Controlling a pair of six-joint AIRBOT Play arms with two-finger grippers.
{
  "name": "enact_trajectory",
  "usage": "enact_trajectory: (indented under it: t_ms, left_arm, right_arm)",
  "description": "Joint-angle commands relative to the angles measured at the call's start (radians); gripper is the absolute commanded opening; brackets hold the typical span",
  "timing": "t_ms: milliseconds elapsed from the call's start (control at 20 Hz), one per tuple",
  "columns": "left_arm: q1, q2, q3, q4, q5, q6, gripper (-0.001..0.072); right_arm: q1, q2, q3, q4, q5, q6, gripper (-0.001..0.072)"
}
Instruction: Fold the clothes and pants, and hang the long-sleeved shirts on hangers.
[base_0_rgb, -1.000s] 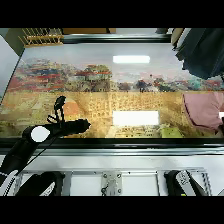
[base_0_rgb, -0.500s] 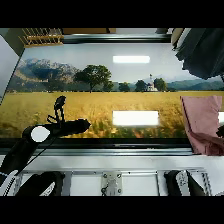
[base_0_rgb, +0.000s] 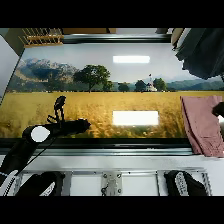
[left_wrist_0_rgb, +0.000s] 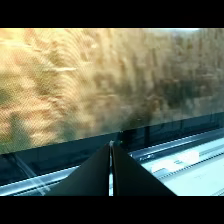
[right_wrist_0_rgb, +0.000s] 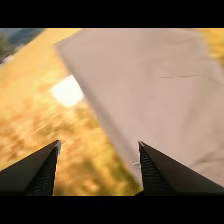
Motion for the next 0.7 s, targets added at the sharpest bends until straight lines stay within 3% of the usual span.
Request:
enact_trajectory:
  t_ms: [0, 100, 150, 650]
  left_arm:
    - [-0.001, 0.0, 0.0, 0.0, 0.0, 0.0, 0.0011]
    - [-0.001, 0.0, 0.0, -0.001, 0.0, 0.0, 0.0011]
    - [-0.001, 0.0, 0.0, -0.001, 0.0, 0.0, 0.0011]
    - [-0.001, 0.0, 0.0, -0.001, 0.0, 0.0, 0.0011]
  right_arm:
    - [0.267, 0.017, 0.005, 0.033, 0.073, -0.01, 0.0432]
    - [0.367, 0.018, 0.005, 0.033, 0.078, -0.01, 0.0062]
    - [0.399, 0.018, 0.005, 0.033, 0.078, -0.01, 0.0013]
    - [0.456, 0.018, 0.005, 0.034, 0.085, -0.01, 0.0013]
